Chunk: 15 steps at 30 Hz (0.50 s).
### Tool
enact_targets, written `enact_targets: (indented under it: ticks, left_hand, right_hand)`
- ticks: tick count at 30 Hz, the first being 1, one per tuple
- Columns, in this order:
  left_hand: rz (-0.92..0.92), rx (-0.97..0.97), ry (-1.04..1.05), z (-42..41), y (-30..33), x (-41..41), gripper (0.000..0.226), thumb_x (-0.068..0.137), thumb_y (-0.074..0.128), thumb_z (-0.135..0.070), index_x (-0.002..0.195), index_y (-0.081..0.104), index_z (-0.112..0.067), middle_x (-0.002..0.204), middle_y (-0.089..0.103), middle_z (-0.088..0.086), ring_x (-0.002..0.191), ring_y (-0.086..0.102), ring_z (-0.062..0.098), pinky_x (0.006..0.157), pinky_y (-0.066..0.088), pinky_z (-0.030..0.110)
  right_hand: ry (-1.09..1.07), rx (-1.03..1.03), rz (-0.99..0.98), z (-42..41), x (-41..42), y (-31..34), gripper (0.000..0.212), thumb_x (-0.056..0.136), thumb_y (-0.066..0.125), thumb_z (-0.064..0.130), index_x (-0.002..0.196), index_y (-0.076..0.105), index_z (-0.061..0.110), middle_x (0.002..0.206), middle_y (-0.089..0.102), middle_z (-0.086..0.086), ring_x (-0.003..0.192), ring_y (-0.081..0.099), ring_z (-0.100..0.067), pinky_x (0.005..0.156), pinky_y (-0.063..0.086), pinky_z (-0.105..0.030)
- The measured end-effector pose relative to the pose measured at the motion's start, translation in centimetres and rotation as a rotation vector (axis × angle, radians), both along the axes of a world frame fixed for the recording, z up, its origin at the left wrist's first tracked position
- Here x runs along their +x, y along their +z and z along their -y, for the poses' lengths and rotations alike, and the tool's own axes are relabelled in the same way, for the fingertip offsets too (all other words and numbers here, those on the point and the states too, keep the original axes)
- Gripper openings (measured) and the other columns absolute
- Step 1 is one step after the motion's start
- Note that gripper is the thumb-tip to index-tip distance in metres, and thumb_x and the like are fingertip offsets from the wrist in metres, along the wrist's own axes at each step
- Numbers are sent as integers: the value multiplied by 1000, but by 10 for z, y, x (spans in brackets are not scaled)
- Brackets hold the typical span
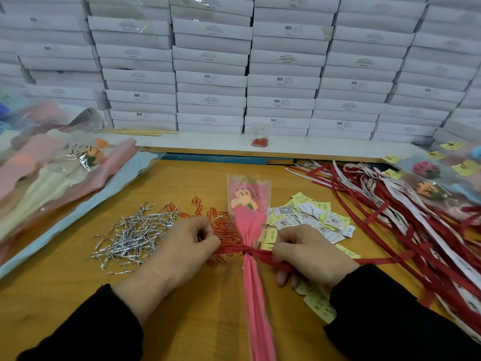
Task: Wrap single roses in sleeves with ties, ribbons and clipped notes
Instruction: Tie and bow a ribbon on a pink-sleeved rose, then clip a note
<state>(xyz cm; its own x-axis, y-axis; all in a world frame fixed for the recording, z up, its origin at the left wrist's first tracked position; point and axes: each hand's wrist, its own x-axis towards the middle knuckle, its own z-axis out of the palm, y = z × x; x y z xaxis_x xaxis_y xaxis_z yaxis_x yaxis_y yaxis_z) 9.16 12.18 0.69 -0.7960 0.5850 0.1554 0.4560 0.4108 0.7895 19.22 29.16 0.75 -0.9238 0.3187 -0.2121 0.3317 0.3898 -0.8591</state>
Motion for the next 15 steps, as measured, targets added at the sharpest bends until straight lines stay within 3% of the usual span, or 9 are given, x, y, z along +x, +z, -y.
enact_targets:
  ticks: [4, 8, 11, 15]
  left_hand:
    - [94, 58, -23, 1, 1, -4, 24, 87, 52, 2, 66, 47, -7, 62, 58, 16, 61, 59, 24, 61, 45, 31]
    - [419, 247, -118, 3, 2, -7, 13, 91, 41, 11, 85, 45, -1, 61, 67, 17, 58, 65, 23, 55, 54, 26]
    - [660, 404, -139, 2, 2, -8, 19, 90, 38, 13, 101, 47, 0, 72, 67, 27, 64, 69, 29, 58, 58, 28]
    - [797, 453, -120, -2, 3, -3, 28, 90, 50, -13, 114, 46, 3, 84, 66, 32, 67, 68, 36, 56, 58, 34]
  right_hand:
    - [3, -74, -84, 2, 4, 8, 16, 81, 53, 3, 67, 49, 9, 53, 63, -11, 37, 50, -13, 40, 40, -22]
    - [52, -155, -200, 6, 6, 16, 20, 83, 51, -6, 68, 47, 6, 56, 58, -18, 34, 52, -8, 36, 37, -17]
    - [90, -156, -225, 11, 6, 15, 17, 84, 53, -6, 71, 49, 4, 56, 55, -16, 36, 53, -9, 37, 39, -18]
    - [94, -148, -248, 14, 4, 11, 18, 83, 60, -3, 71, 52, 8, 53, 57, -6, 41, 56, -13, 38, 41, -19]
